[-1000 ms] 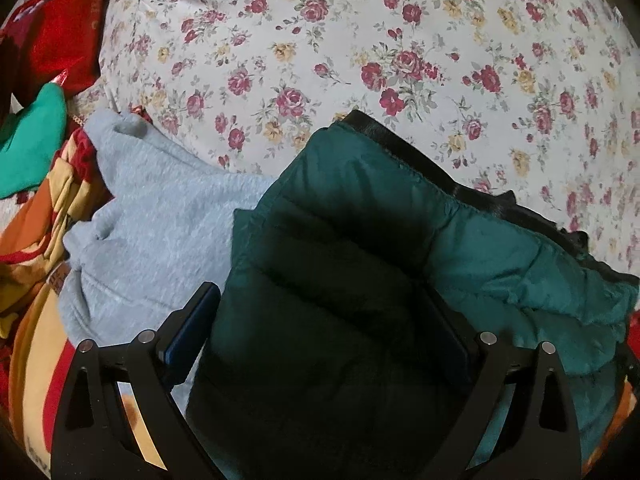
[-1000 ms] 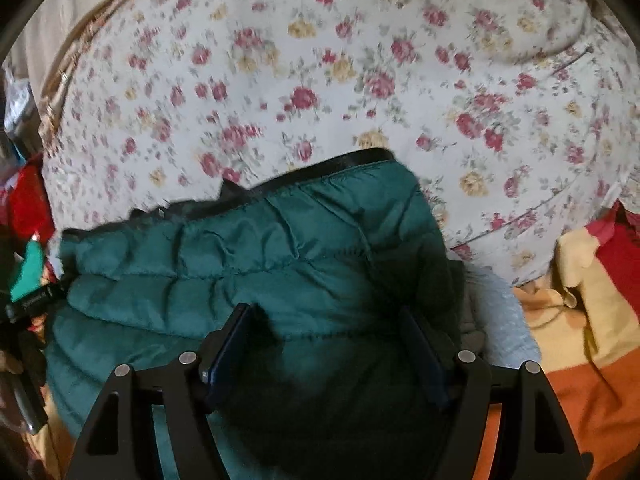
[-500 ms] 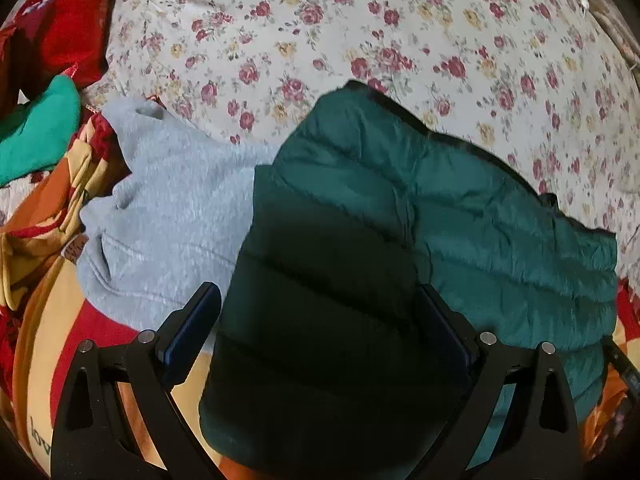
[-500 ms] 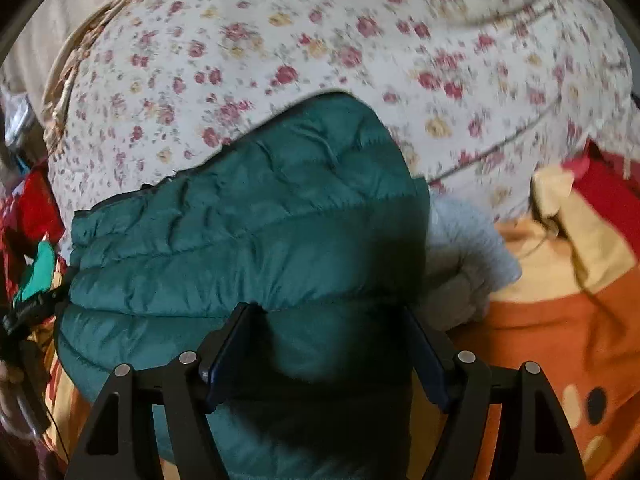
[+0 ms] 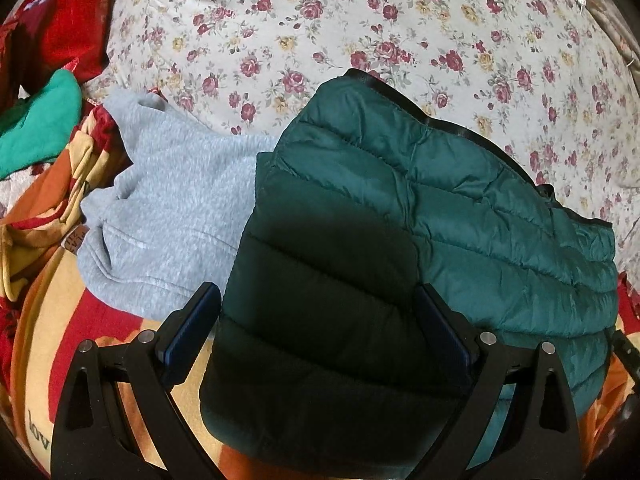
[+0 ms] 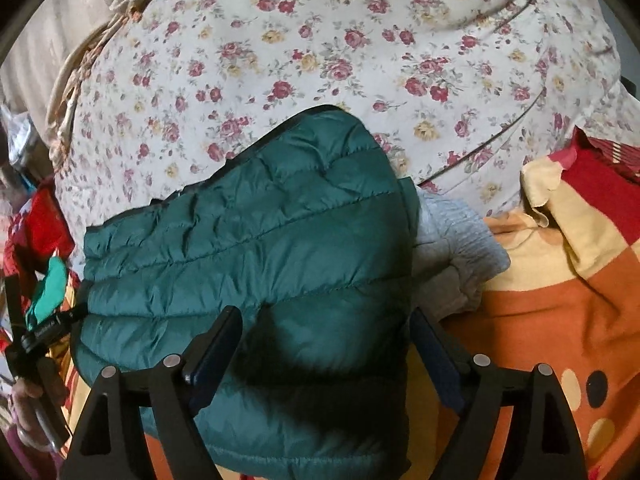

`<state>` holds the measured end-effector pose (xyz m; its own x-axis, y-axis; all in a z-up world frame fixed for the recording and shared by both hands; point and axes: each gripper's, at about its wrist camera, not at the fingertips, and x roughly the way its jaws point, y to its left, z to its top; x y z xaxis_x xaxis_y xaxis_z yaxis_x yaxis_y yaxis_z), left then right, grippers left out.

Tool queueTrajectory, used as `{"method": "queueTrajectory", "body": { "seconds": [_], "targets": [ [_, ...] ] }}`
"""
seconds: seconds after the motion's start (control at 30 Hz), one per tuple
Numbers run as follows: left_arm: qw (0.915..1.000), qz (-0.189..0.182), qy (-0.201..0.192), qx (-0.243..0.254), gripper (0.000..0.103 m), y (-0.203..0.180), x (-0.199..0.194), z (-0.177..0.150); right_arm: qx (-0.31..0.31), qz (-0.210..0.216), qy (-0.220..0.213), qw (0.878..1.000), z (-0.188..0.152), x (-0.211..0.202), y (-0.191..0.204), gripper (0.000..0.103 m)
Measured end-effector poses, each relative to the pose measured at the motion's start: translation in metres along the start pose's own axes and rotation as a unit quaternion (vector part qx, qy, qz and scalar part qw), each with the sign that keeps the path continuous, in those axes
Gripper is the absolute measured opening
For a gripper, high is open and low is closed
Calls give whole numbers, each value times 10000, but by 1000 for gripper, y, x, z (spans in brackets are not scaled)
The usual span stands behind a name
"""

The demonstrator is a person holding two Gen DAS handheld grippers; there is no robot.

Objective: Fold large clothes

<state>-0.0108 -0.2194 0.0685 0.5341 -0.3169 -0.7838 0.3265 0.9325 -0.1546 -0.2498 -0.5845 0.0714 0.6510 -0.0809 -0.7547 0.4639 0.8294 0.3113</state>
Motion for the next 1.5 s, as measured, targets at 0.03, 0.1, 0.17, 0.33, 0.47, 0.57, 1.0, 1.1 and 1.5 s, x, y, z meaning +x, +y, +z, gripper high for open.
{"method": "queueTrajectory", "body": {
  "seconds": [0.03, 0.1, 0.17, 0.33, 0.47, 0.57, 1.0, 1.1, 1.5],
  "targets": [
    [10000, -22, 6, -10, 97, 1, 0, 0, -37, -7, 28, 10000, 0, 1, 0, 87],
    [10000, -72, 24, -18, 97, 2, 1, 0, -46, -7, 80, 10000, -1, 4, 0, 91],
    [9999, -144, 53, -46, 97, 4, 2, 1, -1, 42, 169, 9998, -1, 10, -2, 92],
    [9983, -446, 229, -302, 99, 13, 13, 4, 88, 138, 305, 9994, -2, 22, -7, 94],
    [9972, -590, 268, -373, 102, 17, 20, 4, 172, 232, 328, 9990, 0, 31, -12, 101],
    [9964, -702, 296, -383, 102, 19, 25, 4, 230, 327, 360, 9986, 1, 37, -15, 102],
    [9917, -1159, 378, -406, 103, 22, 46, 4, 291, 883, 459, 9946, 7, 65, -17, 103],
    [9912, -1206, 403, -376, 103, 19, 49, 6, 288, 939, 497, 9939, 9, 69, -16, 103],
    [9887, -1372, 473, -388, 83, 16, 44, 6, 22, 1041, 410, 9937, 7, 53, -5, 73]
  ]
}}
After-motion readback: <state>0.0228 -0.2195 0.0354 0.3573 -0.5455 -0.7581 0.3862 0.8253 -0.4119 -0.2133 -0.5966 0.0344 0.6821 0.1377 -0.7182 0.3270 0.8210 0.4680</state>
